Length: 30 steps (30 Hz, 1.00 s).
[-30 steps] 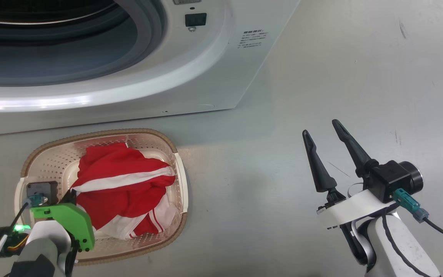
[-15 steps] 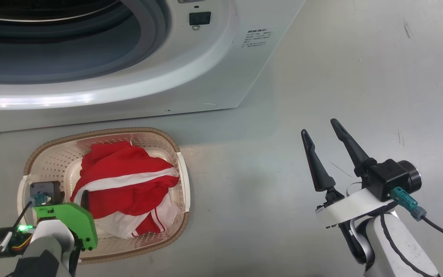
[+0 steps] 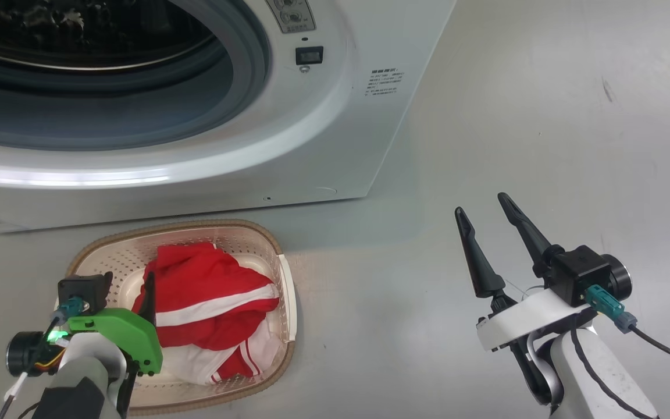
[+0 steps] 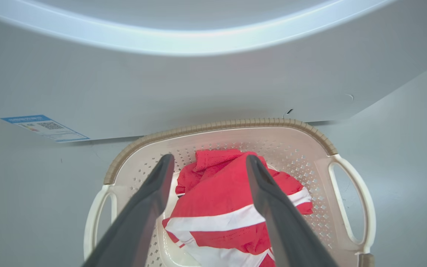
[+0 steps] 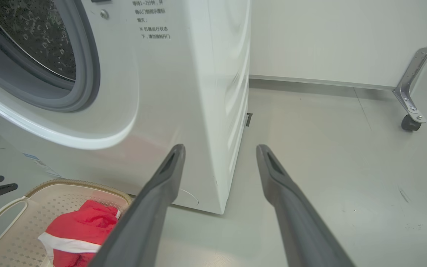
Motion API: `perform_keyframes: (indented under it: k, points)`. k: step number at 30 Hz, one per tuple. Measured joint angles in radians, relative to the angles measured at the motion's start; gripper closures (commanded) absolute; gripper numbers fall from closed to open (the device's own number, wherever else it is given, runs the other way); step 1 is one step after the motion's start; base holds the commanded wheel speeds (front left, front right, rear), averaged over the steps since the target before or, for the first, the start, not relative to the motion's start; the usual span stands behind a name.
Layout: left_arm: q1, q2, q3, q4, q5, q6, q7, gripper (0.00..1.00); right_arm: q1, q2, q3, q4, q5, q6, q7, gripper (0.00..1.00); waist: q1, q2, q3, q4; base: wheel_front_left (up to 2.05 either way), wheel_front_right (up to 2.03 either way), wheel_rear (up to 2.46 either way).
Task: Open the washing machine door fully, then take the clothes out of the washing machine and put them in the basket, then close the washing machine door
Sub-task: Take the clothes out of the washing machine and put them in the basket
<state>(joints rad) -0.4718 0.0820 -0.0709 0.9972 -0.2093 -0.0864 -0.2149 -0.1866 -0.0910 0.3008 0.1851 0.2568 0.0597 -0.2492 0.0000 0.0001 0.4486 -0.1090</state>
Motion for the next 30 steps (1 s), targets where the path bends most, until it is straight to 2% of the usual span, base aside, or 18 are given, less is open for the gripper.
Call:
perform_keyframes:
  k: [7,13,18,30]
  points:
    - [-0.001,-0.015,-0.047,-0.072,0.007,-0.034,-0.043,0.0,0.002,0.004,-0.023,0.029,0.02,0.0,0.0,0.0,0.0,0.0,-0.083,0.011,0.0,0.0,0.0]
    - [0.002,-0.025,-0.076,-0.138,0.016,-0.034,-0.043,0.0,0.012,0.007,-0.043,0.035,0.043,0.0,0.0,0.0,0.0,0.0,-0.164,0.025,0.0,0.0,0.0]
    - [0.007,-0.032,-0.079,-0.335,0.008,-0.035,-0.042,0.0,0.048,0.011,-0.062,0.041,0.051,0.0,0.0,0.0,0.0,0.0,-0.245,0.043,0.0,0.0,0.0]
    - [0.178,-0.034,-0.054,-0.507,-0.022,-0.035,-0.042,0.0,0.106,0.012,-0.088,0.025,0.057,0.0,0.0,0.0,0.0,0.0,-0.37,0.085,0.0,0.0,0.0]
